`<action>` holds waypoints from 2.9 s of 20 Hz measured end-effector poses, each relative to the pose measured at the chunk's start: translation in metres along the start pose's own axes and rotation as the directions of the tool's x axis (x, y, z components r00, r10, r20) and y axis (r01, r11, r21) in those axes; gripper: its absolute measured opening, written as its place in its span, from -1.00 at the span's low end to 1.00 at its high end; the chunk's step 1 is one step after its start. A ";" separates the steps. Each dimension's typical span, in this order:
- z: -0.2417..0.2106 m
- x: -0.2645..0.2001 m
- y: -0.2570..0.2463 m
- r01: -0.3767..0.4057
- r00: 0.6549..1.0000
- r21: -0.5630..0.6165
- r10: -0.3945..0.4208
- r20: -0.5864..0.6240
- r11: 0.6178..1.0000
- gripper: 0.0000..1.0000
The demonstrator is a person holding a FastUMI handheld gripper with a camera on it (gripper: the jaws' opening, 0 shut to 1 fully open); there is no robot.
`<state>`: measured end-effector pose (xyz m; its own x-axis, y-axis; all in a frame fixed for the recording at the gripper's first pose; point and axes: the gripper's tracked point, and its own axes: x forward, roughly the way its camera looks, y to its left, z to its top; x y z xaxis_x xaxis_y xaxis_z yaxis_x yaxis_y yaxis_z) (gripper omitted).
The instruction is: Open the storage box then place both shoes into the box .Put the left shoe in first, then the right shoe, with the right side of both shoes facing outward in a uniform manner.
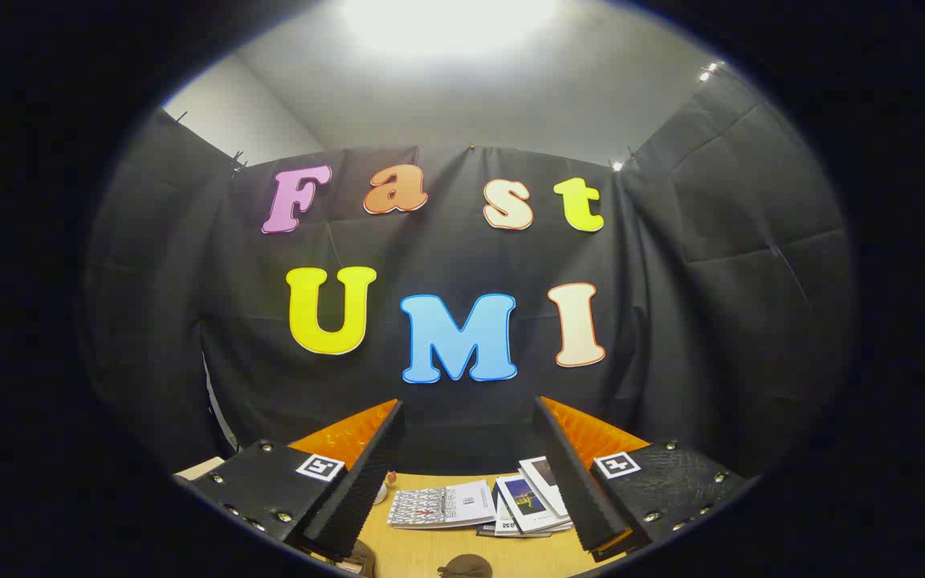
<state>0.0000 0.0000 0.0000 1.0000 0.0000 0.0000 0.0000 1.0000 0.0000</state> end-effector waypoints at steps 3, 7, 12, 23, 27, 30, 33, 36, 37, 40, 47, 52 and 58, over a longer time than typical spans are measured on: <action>-0.002 0.003 -0.005 0.008 1.000 0.013 -0.008 -0.001 1.000 0.95; -0.001 0.007 -0.002 -0.002 1.000 0.020 0.002 0.005 1.000 0.95; 0.001 0.009 -0.001 -0.006 1.000 -0.017 0.007 0.019 1.000 0.95; -0.032 0.016 0.019 -0.060 0.998 0.044 0.060 -0.006 0.997 0.95; -0.058 0.019 0.022 -0.028 0.999 0.054 0.030 -0.031 0.998 0.95; -0.084 0.020 0.040 -0.058 0.996 0.070 0.063 -0.064 0.996 0.95; -0.127 0.022 0.060 -0.108 0.980 0.124 0.127 -0.156 0.986 0.95; -0.165 0.021 0.088 -0.169 0.945 0.240 0.226 -0.237 0.956 0.95; -0.178 0.021 0.097 -0.178 0.929 0.268 0.251 -0.271 0.947 0.95; -0.204 0.016 0.122 -0.215 0.887 0.344 0.330 -0.323 0.914 0.95; -0.265 0.003 0.188 -0.218 0.721 0.578 0.529 -0.447 0.786 0.93; -0.296 -0.028 0.249 -0.154 0.501 0.791 0.737 -0.454 0.592 0.90; -0.323 -0.046 0.296 -0.049 0.348 0.878 0.832 -0.432 0.476 0.90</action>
<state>-0.0456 0.2956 -0.3230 0.3481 0.8319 -0.4321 -0.0489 0.4764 0.8779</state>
